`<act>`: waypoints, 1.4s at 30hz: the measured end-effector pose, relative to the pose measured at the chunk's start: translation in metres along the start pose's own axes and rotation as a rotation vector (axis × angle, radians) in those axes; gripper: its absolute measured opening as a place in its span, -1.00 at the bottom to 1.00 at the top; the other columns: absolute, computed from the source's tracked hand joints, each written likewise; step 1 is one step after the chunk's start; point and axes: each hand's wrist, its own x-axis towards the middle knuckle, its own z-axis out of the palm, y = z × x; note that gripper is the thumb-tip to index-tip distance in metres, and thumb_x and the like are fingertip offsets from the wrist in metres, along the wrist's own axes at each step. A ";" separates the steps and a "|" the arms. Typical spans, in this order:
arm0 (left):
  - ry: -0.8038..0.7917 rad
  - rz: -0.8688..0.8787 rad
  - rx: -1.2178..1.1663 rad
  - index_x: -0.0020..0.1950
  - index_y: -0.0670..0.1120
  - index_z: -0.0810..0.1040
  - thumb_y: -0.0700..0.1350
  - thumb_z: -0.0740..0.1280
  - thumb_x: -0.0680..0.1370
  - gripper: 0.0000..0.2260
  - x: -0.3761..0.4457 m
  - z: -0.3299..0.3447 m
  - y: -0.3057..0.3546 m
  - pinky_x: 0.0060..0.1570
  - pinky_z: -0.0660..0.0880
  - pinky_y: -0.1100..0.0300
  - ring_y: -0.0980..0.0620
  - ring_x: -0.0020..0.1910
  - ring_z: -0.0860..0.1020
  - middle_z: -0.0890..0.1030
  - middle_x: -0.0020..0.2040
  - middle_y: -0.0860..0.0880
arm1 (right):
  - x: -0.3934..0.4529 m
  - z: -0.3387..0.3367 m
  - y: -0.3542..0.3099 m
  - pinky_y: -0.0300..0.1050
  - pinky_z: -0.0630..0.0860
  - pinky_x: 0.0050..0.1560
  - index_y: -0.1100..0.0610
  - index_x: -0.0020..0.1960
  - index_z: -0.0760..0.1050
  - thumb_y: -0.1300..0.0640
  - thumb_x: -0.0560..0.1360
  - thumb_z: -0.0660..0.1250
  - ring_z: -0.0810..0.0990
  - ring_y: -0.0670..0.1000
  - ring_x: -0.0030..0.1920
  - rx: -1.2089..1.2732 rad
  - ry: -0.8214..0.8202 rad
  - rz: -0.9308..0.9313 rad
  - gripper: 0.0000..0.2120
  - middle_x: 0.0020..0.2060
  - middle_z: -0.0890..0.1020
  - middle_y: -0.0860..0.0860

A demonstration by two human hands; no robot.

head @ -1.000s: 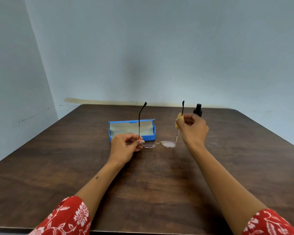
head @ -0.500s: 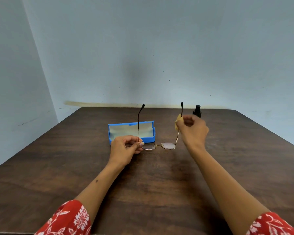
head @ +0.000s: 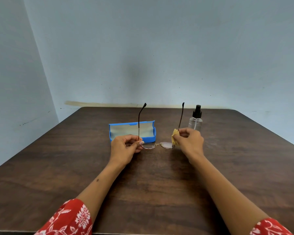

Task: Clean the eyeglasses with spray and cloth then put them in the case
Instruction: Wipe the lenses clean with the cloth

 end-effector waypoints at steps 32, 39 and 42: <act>-0.053 0.000 0.017 -0.13 -0.14 0.63 -0.30 0.42 0.43 -0.92 -0.002 0.000 0.002 -0.22 0.62 0.23 0.12 -0.33 0.64 0.66 -0.27 -0.12 | 0.005 -0.003 -0.010 -0.52 0.37 -0.22 0.14 -0.16 0.61 0.09 0.46 0.37 0.61 -0.06 -0.21 0.055 0.164 -0.133 -0.88 -0.35 0.64 -0.03; -0.068 0.003 -0.003 -0.20 -0.12 0.61 -0.32 0.42 0.43 -0.89 -0.002 0.001 0.000 -0.25 0.62 0.24 0.13 -0.38 0.63 0.64 -0.32 -0.12 | 0.020 -0.014 -0.050 -0.22 0.49 -0.12 0.09 -0.11 0.56 0.22 0.41 0.36 0.59 -0.05 -0.22 0.155 0.249 -0.303 -0.92 -0.31 0.60 -0.10; -0.069 0.004 0.003 -0.19 -0.10 0.62 -0.31 0.42 0.43 -0.89 -0.001 0.000 0.000 -0.24 0.62 0.23 0.10 -0.35 0.64 0.65 -0.30 -0.12 | 0.017 -0.014 -0.044 -0.33 0.44 -0.16 0.06 -0.13 0.54 0.22 0.42 0.34 0.57 -0.08 -0.22 0.108 0.227 -0.325 -0.92 -0.31 0.59 -0.12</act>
